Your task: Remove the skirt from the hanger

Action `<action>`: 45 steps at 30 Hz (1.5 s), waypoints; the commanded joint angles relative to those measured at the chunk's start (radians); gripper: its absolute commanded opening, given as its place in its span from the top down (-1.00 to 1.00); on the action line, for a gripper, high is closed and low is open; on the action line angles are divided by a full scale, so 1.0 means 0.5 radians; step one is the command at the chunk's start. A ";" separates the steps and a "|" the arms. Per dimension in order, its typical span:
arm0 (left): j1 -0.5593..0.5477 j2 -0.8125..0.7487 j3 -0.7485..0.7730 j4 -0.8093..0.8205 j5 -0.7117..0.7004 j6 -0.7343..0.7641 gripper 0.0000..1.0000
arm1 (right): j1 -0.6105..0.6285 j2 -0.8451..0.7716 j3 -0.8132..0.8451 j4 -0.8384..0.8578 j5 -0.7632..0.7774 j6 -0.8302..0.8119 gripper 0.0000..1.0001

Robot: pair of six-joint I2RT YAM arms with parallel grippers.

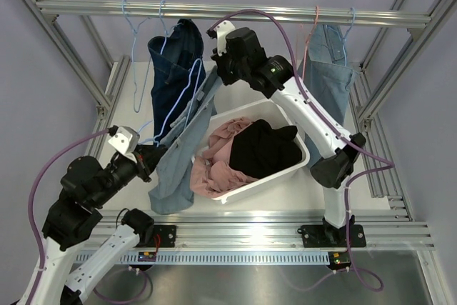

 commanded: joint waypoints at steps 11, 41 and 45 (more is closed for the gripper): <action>0.002 -0.125 -0.244 0.714 -0.467 -0.521 1.00 | -0.080 -0.040 -0.230 -0.004 -1.296 -0.144 1.00; -0.001 -0.321 0.246 0.135 -0.429 -0.335 1.00 | 0.411 -0.169 -0.519 -0.299 -1.355 -0.849 -0.43; 0.002 -0.294 0.289 0.055 -0.192 -0.249 1.00 | 0.292 -0.383 -0.568 -0.397 -1.410 -0.982 -0.67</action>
